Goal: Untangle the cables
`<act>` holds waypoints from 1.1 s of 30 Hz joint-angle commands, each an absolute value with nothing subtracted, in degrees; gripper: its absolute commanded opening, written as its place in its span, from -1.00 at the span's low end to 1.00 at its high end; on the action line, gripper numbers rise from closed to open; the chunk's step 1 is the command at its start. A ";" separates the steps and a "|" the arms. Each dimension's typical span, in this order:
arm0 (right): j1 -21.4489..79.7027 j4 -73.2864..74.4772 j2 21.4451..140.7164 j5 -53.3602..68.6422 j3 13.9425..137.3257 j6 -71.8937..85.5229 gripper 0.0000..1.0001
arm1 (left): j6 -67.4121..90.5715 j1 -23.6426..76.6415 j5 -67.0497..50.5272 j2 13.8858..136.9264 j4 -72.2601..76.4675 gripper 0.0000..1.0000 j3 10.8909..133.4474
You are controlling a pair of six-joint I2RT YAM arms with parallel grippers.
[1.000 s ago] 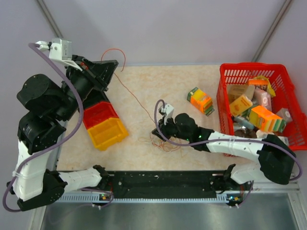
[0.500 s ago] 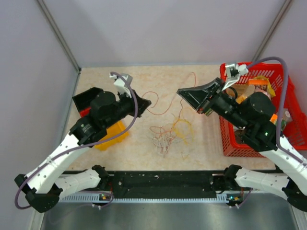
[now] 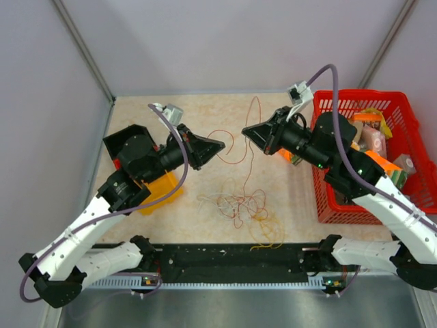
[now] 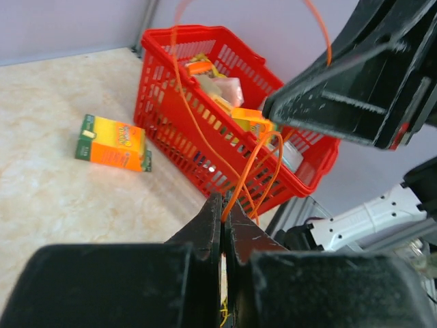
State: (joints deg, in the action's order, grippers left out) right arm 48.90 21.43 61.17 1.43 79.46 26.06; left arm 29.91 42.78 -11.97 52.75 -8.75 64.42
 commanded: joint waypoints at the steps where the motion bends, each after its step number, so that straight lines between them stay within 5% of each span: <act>1: 48.34 19.43 61.08 1.85 82.27 29.87 -1.00 | 32.86 42.80 -20.99 55.36 1.73 -1.00 62.32; 8: 48.34 13.37 61.17 2.72 80.07 37.70 -1.00 | 34.28 44.29 -21.71 59.76 6.59 -0.90 61.79; 15: 48.43 10.20 61.44 4.04 78.67 42.62 -1.00 | 33.66 47.72 -18.20 61.61 8.96 -0.20 61.61; 23: 48.34 5.63 59.59 4.04 73.05 47.19 -1.00 | 32.96 49.66 -15.91 64.42 9.67 -0.16 62.40; 25: 48.34 4.40 59.07 3.78 72.16 48.07 -1.00 | 32.78 50.10 -15.21 64.95 9.67 -0.27 62.58; 29: 48.34 5.09 57.92 2.91 71.46 47.90 -1.00 | 31.91 50.10 -12.58 64.43 7.04 -0.91 62.67; 31: 48.43 7.89 57.05 0.54 71.54 44.93 -1.00 | 31.55 50.10 -10.55 63.55 2.93 -1.00 63.01; 33: 48.43 11.67 56.25 -1.13 71.54 40.02 -0.45 | 31.20 50.01 -8.54 62.50 -3.91 -1.00 63.80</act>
